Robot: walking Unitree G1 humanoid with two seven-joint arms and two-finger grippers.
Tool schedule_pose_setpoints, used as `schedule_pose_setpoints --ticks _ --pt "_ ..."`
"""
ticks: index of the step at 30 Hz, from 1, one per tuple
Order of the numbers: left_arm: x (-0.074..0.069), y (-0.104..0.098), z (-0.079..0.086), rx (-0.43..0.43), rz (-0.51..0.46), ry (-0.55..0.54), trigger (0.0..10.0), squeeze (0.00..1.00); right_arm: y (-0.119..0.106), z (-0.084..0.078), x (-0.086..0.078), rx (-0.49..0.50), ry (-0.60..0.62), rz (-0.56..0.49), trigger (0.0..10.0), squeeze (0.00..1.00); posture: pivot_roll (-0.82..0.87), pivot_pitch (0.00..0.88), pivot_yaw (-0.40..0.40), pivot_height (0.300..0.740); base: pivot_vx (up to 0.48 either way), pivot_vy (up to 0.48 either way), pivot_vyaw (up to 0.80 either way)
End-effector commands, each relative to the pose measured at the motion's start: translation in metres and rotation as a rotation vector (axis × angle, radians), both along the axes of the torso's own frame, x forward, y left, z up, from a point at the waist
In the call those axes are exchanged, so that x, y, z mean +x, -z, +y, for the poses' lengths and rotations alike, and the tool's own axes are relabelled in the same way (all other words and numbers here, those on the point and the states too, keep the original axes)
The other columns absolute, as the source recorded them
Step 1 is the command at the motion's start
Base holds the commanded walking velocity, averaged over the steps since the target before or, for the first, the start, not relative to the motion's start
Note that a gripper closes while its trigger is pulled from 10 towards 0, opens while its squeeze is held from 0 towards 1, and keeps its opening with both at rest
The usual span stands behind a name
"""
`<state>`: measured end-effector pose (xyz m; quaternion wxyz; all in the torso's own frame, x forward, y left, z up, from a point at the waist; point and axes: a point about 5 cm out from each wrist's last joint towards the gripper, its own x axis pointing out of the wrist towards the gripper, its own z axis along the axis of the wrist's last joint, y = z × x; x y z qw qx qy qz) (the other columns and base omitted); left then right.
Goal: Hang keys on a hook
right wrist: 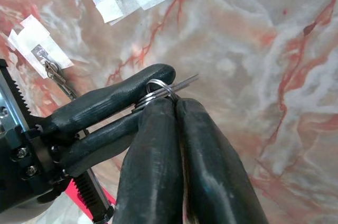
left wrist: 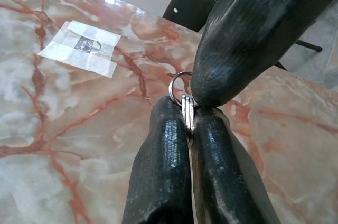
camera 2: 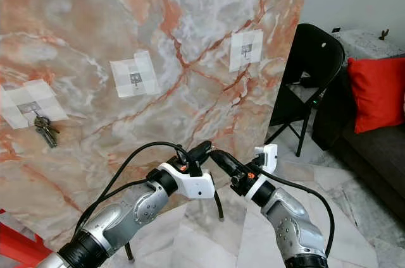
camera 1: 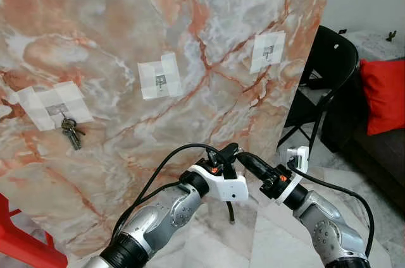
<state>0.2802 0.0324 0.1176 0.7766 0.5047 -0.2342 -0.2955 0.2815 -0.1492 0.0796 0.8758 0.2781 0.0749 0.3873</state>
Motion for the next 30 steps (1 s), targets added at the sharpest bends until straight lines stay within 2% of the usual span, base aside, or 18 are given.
schedule_pose_setpoints --ticks 1,7,8,9,10,19,20,23,26,27,28,30 --pt "-0.003 -0.004 -0.003 -0.012 -0.023 0.022 10.0 0.0 -0.001 -0.003 0.002 0.0 0.016 0.006 10.0 1.0 0.08 0.0 -0.061 0.74 0.0 0.0 0.0" --pt "-0.002 -0.003 -0.003 -0.011 -0.02 0.021 10.0 0.0 0.002 -0.006 0.004 -0.029 0.046 0.008 10.0 1.0 0.07 0.0 -0.059 0.74 0.0 0.0 0.0" --pt "-0.002 -0.003 -0.003 -0.01 -0.019 0.021 10.0 0.0 0.002 -0.006 0.004 -0.029 0.047 0.007 10.0 0.12 0.07 0.0 -0.059 0.74 0.0 0.0 0.0" --pt "-0.002 -0.003 -0.003 -0.01 -0.018 0.02 10.0 0.0 0.001 -0.006 0.004 -0.03 0.048 0.007 10.0 0.12 0.07 0.0 -0.059 0.74 0.0 0.0 0.0" --pt "-0.002 -0.003 -0.003 -0.009 -0.018 0.02 10.0 0.0 0.001 -0.007 0.004 -0.03 0.048 0.006 10.0 0.0 0.07 0.0 -0.059 0.74 0.0 0.0 0.0" --pt "0.0 0.0 0.0 0.0 -0.006 -0.007 10.0 0.0 0.001 -0.018 0.002 -0.047 0.07 0.003 10.0 0.0 0.07 0.0 -0.056 0.74 0.0 0.0 0.0" --pt "0.001 0.001 0.002 0.0 -0.004 -0.022 10.0 0.0 0.001 -0.023 0.002 -0.048 0.086 0.003 10.0 0.99 0.07 0.0 -0.058 0.74 0.0 0.0 0.0" --pt "0.003 0.001 0.004 0.002 -0.001 -0.037 10.0 0.0 -0.001 -0.03 0.002 -0.043 0.1 0.005 10.0 1.0 0.07 0.0 -0.058 0.74 0.0 0.0 0.0" --pt "0.004 0.002 0.006 0.004 0.002 -0.047 10.0 0.0 0.001 -0.039 0.001 -0.085 0.131 0.006 10.0 1.0 0.07 0.0 -0.058 0.74 0.0 0.0 0.0" --pt "0.005 0.002 0.007 -0.003 0.005 -0.059 10.0 0.0 0.003 -0.043 0.001 -0.105 0.145 0.013 10.0 0.15 0.07 0.0 -0.058 0.74 0.0 0.0 0.0" --pt "0.005 0.002 0.007 -0.011 0.01 -0.068 10.0 0.0 0.005 -0.045 0.0 -0.116 0.152 0.019 10.0 0.0 0.07 0.0 -0.058 0.74 0.0 0.0 0.0" --pt "0.007 0.001 0.009 -0.032 0.026 -0.087 10.0 0.0 0.009 -0.047 0.0 -0.135 0.162 0.034 10.0 0.0 0.07 0.0 -0.058 0.74 0.0 0.0 0.0"
